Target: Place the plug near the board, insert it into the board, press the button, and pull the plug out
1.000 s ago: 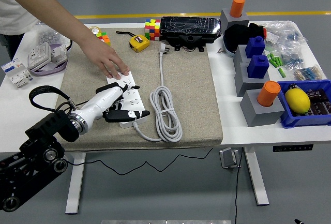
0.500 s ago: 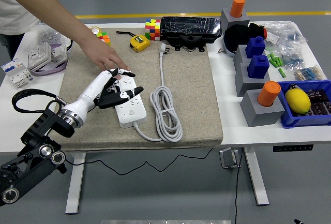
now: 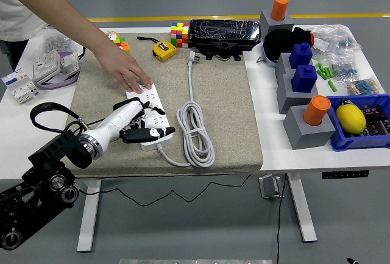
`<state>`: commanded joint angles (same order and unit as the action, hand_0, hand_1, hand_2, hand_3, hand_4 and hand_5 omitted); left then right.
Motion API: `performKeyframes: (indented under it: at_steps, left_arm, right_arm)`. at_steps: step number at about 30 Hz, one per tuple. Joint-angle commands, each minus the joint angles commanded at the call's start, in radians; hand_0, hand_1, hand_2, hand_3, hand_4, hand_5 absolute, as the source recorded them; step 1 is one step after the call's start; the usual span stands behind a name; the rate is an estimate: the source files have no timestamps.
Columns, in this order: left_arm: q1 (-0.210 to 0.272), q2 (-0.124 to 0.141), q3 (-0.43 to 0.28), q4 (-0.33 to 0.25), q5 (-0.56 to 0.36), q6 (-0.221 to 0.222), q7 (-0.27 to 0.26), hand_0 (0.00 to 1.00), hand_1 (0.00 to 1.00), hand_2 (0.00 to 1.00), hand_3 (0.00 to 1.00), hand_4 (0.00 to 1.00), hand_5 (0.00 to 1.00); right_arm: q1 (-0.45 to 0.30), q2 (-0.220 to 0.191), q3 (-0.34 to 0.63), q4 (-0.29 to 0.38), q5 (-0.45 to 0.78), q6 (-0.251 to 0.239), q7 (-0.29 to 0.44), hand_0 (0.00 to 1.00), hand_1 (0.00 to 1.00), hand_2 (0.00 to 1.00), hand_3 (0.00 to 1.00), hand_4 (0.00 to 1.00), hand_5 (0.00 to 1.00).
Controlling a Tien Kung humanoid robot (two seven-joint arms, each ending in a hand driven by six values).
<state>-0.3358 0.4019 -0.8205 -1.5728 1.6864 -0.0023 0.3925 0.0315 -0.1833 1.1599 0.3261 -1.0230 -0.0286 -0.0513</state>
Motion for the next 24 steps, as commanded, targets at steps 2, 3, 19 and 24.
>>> performKeyframes:
  at_steps: [2,3,19,24]
  left_arm:
    - [-0.002,0.0,0.006,-0.004,0.025,-0.03,0.026,0.107,0.073,0.12,0.812,0.938,0.668]
    - [-0.003,0.0,0.01,-0.005,0.04,-0.046,0.043,0.092,0.067,0.119,0.839,0.934,0.664]
    - [-0.017,0.006,0.038,0.036,0.068,-0.086,0.093,0.089,0.068,0.119,0.845,0.935,0.667]
    - [-0.019,0.005,0.048,0.042,0.068,-0.085,0.092,0.087,0.067,0.118,0.844,0.932,0.67]
  right_arm:
    - [0.0,0.0,-0.001,0.0,0.001,0.0,0.0,0.654,0.653,0.658,0.572,0.994,0.555]
    - [0.0,0.0,-0.002,0.0,0.001,0.0,0.0,0.654,0.653,0.658,0.573,0.994,0.555]
    - [0.006,-0.008,-0.008,0.0,0.003,0.0,0.0,0.656,0.653,0.658,0.572,0.993,0.555]
    - [0.006,-0.008,-0.012,0.0,0.005,0.0,0.0,0.654,0.653,0.658,0.572,0.993,0.555]
